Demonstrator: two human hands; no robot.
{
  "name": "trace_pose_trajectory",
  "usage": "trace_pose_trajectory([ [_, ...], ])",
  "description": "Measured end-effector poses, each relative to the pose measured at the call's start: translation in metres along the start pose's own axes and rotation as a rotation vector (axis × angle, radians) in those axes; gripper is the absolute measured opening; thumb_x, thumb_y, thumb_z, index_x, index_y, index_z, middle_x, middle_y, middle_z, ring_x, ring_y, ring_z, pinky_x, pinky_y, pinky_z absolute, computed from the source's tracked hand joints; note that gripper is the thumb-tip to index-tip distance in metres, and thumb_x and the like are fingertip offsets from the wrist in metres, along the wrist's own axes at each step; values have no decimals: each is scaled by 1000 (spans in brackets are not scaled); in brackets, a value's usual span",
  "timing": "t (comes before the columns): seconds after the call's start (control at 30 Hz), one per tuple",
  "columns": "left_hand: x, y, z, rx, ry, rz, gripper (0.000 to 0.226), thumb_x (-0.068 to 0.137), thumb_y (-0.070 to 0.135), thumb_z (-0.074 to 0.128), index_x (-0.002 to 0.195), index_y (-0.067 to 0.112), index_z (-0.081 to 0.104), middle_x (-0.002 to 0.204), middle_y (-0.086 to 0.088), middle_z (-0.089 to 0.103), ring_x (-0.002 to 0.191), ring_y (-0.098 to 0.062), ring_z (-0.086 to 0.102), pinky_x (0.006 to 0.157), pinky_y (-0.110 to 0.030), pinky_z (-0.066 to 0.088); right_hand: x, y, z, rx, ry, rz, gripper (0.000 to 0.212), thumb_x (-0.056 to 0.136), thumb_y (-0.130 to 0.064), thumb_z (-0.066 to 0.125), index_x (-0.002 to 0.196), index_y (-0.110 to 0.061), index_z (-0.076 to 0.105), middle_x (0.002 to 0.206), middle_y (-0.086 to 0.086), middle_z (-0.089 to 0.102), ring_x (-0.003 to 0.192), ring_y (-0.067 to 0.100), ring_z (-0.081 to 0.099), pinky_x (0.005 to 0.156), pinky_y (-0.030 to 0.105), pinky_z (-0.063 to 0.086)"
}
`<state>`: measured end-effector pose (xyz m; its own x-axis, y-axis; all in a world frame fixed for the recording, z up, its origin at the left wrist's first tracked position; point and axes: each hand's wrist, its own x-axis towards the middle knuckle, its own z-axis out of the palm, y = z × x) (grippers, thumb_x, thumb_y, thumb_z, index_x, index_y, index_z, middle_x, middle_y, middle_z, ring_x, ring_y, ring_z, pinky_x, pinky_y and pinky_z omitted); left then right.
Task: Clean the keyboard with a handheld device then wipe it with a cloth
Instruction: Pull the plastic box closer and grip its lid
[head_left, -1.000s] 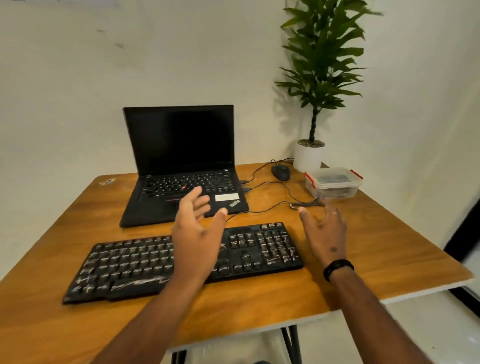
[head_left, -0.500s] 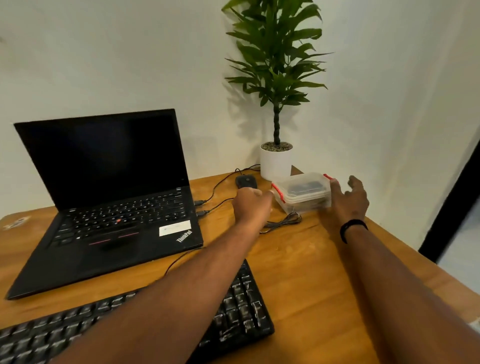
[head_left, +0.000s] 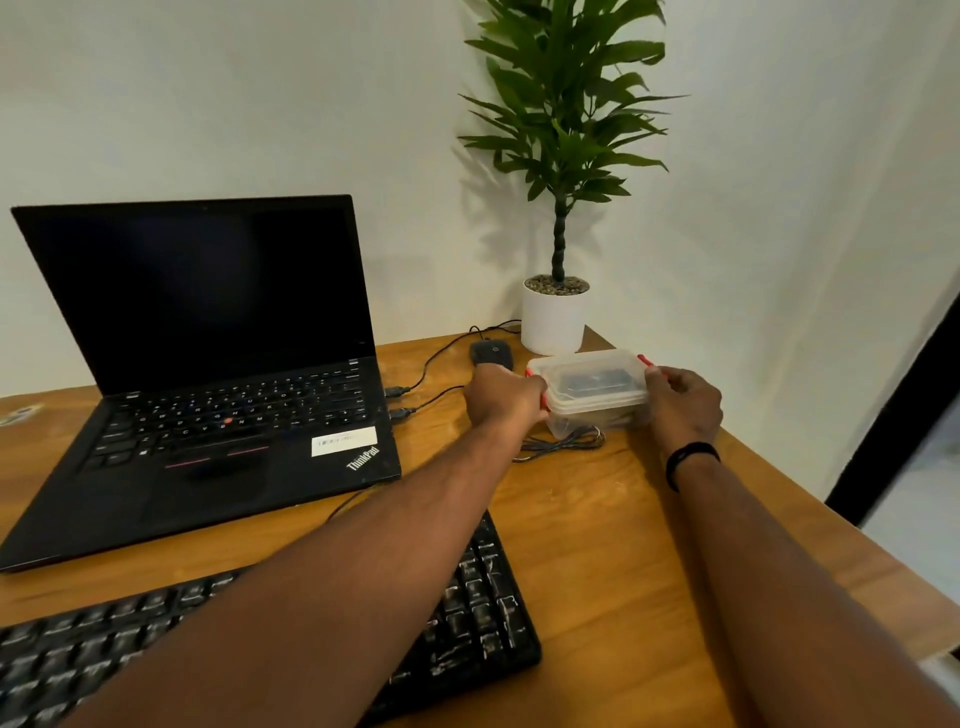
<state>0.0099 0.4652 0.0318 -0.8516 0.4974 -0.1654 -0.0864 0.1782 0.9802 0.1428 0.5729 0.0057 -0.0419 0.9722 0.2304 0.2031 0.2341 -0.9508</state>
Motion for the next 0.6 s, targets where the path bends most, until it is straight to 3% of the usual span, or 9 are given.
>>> trace_pose_trajectory([
  [0.1,-11,-4,-17,12,-17,-12,42,82,8,82,120,0,64,111,-19,72,69,-28,77,46,-28,59,-14,1,-7,-4,6,22,29,93,-30,63,111,-9,69,103,1,67,88,16,58,77,26,47],
  [0.17,-20,-6,-26,27,-31,-15,41,82,8,82,117,-1,63,107,-21,72,60,-26,75,46,-29,59,-23,1,-14,1,2,40,25,91,-30,65,102,-9,70,95,4,68,79,15,58,71,26,46],
  [0.3,-37,-10,-39,22,-75,-24,28,83,-1,76,107,-5,62,102,-25,70,60,-31,75,52,-36,62,-34,4,-26,34,-4,79,23,86,-32,69,91,-9,71,87,4,69,75,14,60,62,24,48],
  [0.5,-48,-15,-49,45,-99,-51,8,90,-8,64,87,-3,58,84,-24,70,53,-28,71,53,-33,62,-42,0,-33,112,8,137,21,85,-32,71,80,-11,72,82,5,70,81,23,67,71,31,57],
  [0.6,-47,-18,-54,54,-135,-105,12,94,-4,64,98,0,53,97,-27,70,62,-33,75,61,-37,64,-38,-1,-36,162,-6,194,23,83,-32,74,68,-15,69,78,5,71,82,27,71,76,43,61],
])
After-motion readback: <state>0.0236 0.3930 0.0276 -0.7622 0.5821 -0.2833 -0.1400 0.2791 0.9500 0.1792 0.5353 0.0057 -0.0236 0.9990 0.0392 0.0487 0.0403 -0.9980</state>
